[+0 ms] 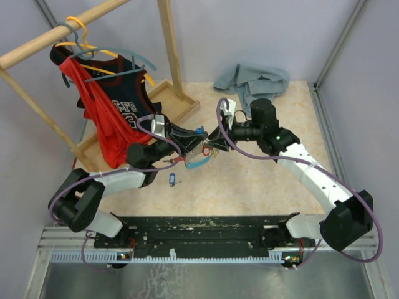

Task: Remove the keys from the keyring

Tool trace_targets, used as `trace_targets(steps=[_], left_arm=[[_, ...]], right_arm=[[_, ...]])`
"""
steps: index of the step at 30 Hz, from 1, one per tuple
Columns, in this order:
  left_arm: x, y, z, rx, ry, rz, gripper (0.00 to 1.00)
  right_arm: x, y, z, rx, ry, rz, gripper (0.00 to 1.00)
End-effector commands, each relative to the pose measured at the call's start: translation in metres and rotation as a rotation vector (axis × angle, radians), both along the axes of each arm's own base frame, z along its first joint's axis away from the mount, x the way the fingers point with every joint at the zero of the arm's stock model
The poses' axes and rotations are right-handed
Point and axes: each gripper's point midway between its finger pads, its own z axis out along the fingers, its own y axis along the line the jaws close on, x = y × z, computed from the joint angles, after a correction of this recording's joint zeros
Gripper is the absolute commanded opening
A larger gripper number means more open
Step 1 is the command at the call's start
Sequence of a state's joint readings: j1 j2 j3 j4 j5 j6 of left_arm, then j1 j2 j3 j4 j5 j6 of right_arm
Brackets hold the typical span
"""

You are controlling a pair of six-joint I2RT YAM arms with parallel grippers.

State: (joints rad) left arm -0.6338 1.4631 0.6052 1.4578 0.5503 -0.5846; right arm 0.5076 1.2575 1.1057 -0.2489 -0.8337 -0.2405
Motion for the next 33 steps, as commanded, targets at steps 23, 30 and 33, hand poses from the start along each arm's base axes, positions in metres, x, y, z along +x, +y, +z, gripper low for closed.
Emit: trace_targets(steps=[23,30,33], left_arm=[[-0.015,0.011,0.025,-0.071,-0.086,0.027,0.0],[-0.014,0.024,0.021,-0.079,-0.085,0.095,0.0],[-0.013,0.027,0.016,-0.082,-0.071,0.113,0.0]], right_arm=[[0.001,0.003,0.046,0.081,-0.089,-0.011,0.0],[0.002,0.0,0.047,0.087,-0.093,-0.014,0.0],[0.004,-0.001,0.047,0.094,-0.091,-0.023,0.0]])
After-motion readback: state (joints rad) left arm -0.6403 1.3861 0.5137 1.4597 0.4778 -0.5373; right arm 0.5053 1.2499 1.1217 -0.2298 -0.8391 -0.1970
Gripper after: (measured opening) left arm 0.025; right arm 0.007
